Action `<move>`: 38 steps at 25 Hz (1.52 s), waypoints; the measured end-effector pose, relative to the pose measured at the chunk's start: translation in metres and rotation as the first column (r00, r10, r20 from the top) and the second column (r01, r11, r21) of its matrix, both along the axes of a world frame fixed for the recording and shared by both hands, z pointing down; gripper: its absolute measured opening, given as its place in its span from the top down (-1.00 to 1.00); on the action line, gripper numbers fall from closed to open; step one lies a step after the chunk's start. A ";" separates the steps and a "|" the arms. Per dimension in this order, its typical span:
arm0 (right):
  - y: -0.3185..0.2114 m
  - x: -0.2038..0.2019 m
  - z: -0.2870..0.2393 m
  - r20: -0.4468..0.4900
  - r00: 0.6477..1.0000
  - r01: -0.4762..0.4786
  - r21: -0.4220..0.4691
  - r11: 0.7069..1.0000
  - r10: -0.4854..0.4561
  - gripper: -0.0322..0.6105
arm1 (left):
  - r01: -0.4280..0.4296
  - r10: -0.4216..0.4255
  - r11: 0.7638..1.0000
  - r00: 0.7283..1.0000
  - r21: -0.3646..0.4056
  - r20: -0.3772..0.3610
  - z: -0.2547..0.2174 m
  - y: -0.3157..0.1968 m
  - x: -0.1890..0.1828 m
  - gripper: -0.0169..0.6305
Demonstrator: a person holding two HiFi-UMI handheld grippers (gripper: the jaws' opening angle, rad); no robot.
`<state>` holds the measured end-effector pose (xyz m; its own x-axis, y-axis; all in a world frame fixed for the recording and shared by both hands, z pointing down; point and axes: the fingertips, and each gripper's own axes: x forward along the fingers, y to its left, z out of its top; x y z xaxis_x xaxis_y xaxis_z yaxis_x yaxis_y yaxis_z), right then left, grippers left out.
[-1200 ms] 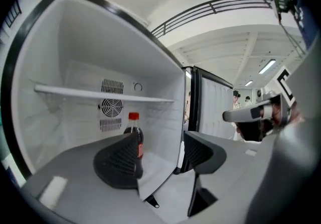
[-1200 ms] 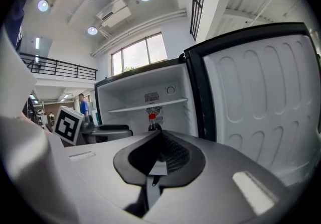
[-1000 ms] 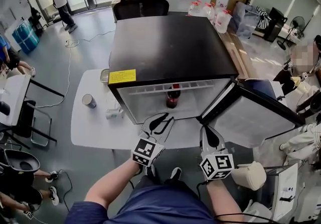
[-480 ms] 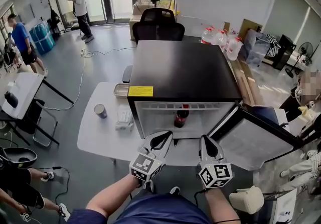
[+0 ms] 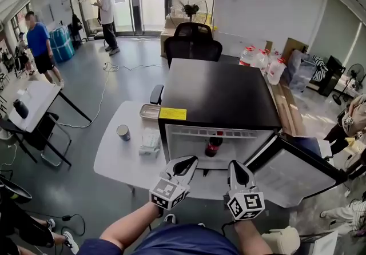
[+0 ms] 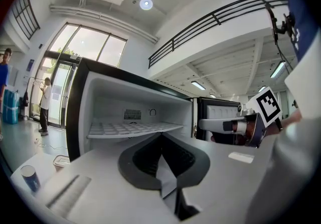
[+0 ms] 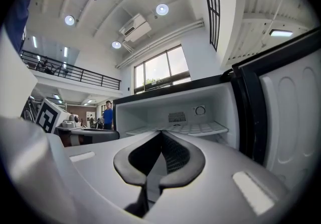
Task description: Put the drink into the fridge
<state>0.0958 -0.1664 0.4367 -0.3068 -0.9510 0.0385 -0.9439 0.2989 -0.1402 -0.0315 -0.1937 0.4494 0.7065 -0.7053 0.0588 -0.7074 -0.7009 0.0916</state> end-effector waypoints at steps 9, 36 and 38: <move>-0.003 0.013 -0.005 -0.003 1.000 -0.019 0.010 1.000 0.019 0.88 | 0.017 -0.017 1.000 1.000 0.008 -0.015 -0.003 -0.012 0.009 0.94; -0.003 0.020 -0.001 0.001 0.999 -0.035 0.004 0.999 0.035 0.88 | 0.032 -0.032 0.999 0.999 -0.004 -0.027 0.003 -0.020 0.007 0.93; -0.002 0.020 0.000 0.000 0.999 -0.037 0.003 0.999 0.037 0.88 | 0.031 -0.031 1.000 0.999 -0.005 -0.024 0.005 -0.020 0.008 0.94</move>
<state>0.1163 -0.1688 0.4369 -0.2715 -0.9618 0.0355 -0.9544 0.2643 -0.1389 -0.0238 -0.2134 0.4540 0.6854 -0.7267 0.0457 -0.7264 -0.6781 0.1124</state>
